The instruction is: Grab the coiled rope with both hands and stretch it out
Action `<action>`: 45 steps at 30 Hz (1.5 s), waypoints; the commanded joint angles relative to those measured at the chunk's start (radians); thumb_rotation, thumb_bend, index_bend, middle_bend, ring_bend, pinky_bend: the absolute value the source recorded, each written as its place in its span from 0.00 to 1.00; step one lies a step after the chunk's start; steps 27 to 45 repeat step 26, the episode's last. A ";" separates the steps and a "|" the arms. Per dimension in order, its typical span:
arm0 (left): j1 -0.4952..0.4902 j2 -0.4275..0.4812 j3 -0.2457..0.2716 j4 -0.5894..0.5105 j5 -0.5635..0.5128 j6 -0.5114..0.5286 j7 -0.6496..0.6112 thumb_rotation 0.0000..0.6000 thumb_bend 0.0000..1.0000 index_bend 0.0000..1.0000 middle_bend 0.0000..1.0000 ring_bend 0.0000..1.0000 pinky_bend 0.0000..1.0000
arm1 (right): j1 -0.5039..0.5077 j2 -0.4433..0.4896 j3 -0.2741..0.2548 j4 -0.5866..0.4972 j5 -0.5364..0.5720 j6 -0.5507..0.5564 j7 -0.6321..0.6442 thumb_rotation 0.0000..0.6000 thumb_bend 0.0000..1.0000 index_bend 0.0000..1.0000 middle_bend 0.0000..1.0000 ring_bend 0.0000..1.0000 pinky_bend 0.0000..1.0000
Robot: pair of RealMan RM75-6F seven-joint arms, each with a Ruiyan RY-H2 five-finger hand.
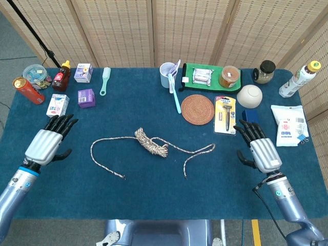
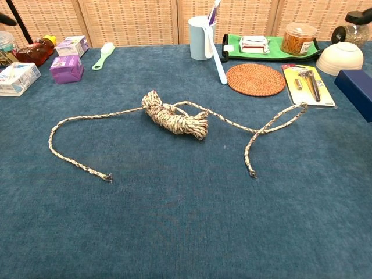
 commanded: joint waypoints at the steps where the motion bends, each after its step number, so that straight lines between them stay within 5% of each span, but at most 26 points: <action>1: 0.049 0.011 0.027 -0.001 0.005 0.051 -0.004 1.00 0.27 0.00 0.00 0.00 0.00 | -0.029 0.018 -0.015 -0.005 0.007 0.022 -0.035 1.00 0.48 0.14 0.05 0.00 0.00; 17: 0.311 -0.015 0.136 0.051 0.112 0.339 -0.053 1.00 0.27 0.00 0.00 0.00 0.00 | -0.240 0.029 -0.073 -0.048 -0.005 0.246 -0.143 1.00 0.48 0.22 0.11 0.00 0.00; 45: 0.347 -0.027 0.145 0.040 0.147 0.357 -0.043 1.00 0.27 0.00 0.00 0.00 0.00 | -0.286 0.043 -0.070 -0.077 -0.025 0.290 -0.178 1.00 0.48 0.23 0.13 0.01 0.00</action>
